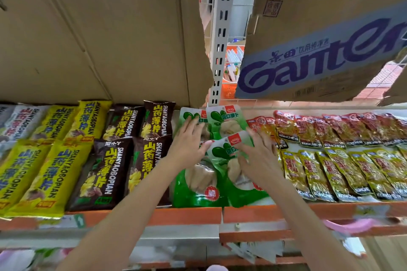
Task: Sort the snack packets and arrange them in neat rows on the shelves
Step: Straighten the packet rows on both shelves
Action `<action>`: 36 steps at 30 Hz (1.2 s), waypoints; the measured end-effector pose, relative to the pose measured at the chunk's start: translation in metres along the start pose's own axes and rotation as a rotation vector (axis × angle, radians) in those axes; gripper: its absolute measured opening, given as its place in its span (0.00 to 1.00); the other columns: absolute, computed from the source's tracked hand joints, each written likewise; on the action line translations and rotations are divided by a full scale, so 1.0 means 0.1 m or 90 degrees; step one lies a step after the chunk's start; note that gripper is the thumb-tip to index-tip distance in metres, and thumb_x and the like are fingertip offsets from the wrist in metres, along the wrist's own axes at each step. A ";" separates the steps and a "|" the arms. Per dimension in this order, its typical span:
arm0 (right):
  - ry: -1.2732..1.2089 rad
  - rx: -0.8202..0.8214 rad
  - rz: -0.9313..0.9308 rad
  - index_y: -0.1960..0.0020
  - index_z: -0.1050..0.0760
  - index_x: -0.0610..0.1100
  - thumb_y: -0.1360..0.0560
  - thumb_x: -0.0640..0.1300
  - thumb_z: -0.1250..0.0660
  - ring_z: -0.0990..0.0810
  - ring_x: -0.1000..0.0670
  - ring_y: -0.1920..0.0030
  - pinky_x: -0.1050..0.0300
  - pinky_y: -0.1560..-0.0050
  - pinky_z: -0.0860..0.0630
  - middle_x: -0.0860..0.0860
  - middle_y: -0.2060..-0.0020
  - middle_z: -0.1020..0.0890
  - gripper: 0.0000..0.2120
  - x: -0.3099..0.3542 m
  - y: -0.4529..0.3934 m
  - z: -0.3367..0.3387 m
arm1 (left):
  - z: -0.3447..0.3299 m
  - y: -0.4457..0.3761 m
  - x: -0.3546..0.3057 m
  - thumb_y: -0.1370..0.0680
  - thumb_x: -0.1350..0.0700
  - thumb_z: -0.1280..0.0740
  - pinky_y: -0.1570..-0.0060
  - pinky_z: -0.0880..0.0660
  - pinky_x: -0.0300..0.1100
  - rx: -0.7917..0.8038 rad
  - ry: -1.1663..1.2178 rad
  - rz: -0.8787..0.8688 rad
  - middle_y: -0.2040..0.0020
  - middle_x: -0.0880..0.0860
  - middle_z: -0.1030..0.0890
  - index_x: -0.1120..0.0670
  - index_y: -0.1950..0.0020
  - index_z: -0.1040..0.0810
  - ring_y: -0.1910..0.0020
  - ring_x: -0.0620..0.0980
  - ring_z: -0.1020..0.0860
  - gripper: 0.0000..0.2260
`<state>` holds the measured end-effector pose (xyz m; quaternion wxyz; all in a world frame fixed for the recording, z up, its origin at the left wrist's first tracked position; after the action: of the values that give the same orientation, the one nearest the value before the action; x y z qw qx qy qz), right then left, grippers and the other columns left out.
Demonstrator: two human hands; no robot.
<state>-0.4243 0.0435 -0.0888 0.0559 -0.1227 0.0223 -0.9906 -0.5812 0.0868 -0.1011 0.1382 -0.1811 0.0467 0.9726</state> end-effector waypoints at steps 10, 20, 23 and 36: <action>0.094 0.133 -0.075 0.25 0.51 0.57 0.21 0.62 0.53 0.49 0.43 0.26 0.43 0.29 0.46 0.48 0.24 0.51 0.27 0.11 -0.21 -0.48 | -0.33 -0.08 0.19 0.21 0.37 0.53 0.27 0.56 0.55 0.042 -0.106 0.063 0.22 0.53 0.54 0.52 0.23 0.58 0.24 0.55 0.57 0.32; 0.055 0.093 -0.121 0.26 0.48 0.56 0.21 0.60 0.51 0.46 0.42 0.27 0.45 0.30 0.45 0.46 0.25 0.48 0.25 0.15 -0.14 -0.48 | -0.38 -0.12 0.22 0.21 0.37 0.55 0.29 0.64 0.54 0.069 -0.077 0.047 0.23 0.54 0.60 0.52 0.24 0.63 0.25 0.54 0.64 0.32; 0.044 0.091 -0.124 0.25 0.48 0.56 0.21 0.61 0.51 0.46 0.42 0.27 0.45 0.30 0.46 0.47 0.25 0.48 0.26 0.16 -0.13 -0.48 | -0.34 -0.13 0.16 0.20 0.39 0.55 0.28 0.66 0.54 0.046 -0.090 0.030 0.23 0.54 0.60 0.53 0.23 0.60 0.25 0.52 0.64 0.31; 0.008 0.014 -0.113 0.35 0.28 0.49 0.27 0.61 0.53 0.29 0.44 0.34 0.46 0.36 0.33 0.47 0.35 0.27 0.30 0.28 0.22 -0.40 | -0.49 -0.20 -0.26 0.18 0.45 0.54 0.27 0.63 0.51 0.045 -0.106 -0.168 0.22 0.47 0.50 0.48 0.24 0.45 0.24 0.49 0.54 0.22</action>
<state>-0.4590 0.0194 -0.1217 -0.0312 -0.1171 0.0009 -0.9926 -0.5357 0.0923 -0.1380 0.2742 -0.0993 0.0452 0.9555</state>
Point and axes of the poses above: each hand's wrist, its own y-axis away from the middle knuckle, its own z-axis out of the back of the hand, x = y × z, the point moved 10 cm from there along -y, towards the middle knuckle
